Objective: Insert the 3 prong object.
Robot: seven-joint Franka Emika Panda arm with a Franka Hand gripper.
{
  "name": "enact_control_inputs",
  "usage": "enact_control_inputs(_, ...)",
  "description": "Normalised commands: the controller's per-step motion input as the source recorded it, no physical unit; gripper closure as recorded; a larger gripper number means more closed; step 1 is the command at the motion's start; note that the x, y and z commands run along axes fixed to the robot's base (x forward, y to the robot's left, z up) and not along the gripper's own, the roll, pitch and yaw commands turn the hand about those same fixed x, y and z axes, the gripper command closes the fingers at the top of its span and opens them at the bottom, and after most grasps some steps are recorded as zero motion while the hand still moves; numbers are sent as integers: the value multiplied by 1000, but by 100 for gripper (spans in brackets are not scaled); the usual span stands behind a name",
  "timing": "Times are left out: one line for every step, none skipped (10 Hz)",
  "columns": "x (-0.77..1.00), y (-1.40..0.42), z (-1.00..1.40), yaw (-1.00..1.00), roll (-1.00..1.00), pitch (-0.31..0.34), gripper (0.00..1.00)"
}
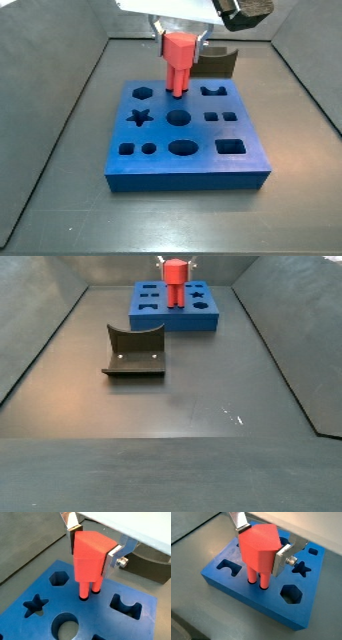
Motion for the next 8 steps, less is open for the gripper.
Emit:
enact_control_inputs(106, -31, -343, 0, 66, 21, 100)
enact_control_inputs(120, 0, -446, 0, 93, 34, 100)
enact_control_inputs(89, 0, -463, -11, 110, 36, 100)
enact_control_inputs(106, 0, -431, -40, 70, 36, 100)
enact_control_inputs(71, 0, -429, -86, 49, 11, 100)
enact_control_inputs(89, 0, -337, -137, 0, 0, 100)
enact_control_inputs(103, -17, -306, -149, 0, -3, 100)
enact_control_inputs(111, -6, -337, -146, 0, -11, 100)
